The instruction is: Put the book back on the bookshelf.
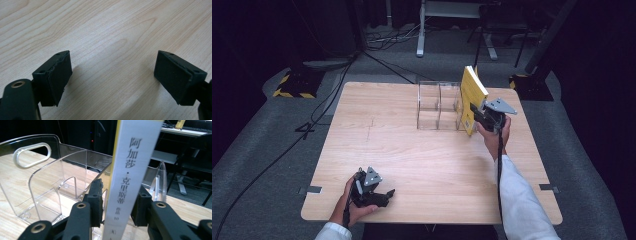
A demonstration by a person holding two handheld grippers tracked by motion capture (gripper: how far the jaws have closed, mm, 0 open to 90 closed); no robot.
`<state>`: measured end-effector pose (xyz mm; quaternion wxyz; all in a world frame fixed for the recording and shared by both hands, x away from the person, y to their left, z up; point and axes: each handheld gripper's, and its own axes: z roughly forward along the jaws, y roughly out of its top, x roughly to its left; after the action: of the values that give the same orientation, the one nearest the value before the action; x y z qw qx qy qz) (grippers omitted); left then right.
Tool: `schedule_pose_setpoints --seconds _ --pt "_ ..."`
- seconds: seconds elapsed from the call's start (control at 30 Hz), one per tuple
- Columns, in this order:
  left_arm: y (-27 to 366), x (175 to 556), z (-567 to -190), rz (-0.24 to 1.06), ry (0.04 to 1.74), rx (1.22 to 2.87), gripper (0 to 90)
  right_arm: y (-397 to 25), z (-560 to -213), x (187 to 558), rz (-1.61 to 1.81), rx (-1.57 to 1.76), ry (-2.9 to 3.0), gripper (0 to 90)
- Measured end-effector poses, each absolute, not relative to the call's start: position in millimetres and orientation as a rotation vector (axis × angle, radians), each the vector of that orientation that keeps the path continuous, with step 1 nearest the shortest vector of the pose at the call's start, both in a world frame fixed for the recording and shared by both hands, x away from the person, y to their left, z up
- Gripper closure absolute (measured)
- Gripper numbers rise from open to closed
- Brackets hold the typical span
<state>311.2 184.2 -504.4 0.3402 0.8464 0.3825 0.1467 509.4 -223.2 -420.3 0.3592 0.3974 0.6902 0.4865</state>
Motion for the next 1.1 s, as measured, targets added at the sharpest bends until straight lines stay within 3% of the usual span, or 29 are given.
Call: schedule_pose_setpoints --seconds 0.37,1.1 --pt "184 311 -505 0.374 0.998 2.2 15.2 -232 -411 489 1.192 0.962 1.842 66.3" --pt "184 311 -505 0.371 0.996 2.201 15.2 -241 -388 461 1.1 0.818 2.137 41.6"
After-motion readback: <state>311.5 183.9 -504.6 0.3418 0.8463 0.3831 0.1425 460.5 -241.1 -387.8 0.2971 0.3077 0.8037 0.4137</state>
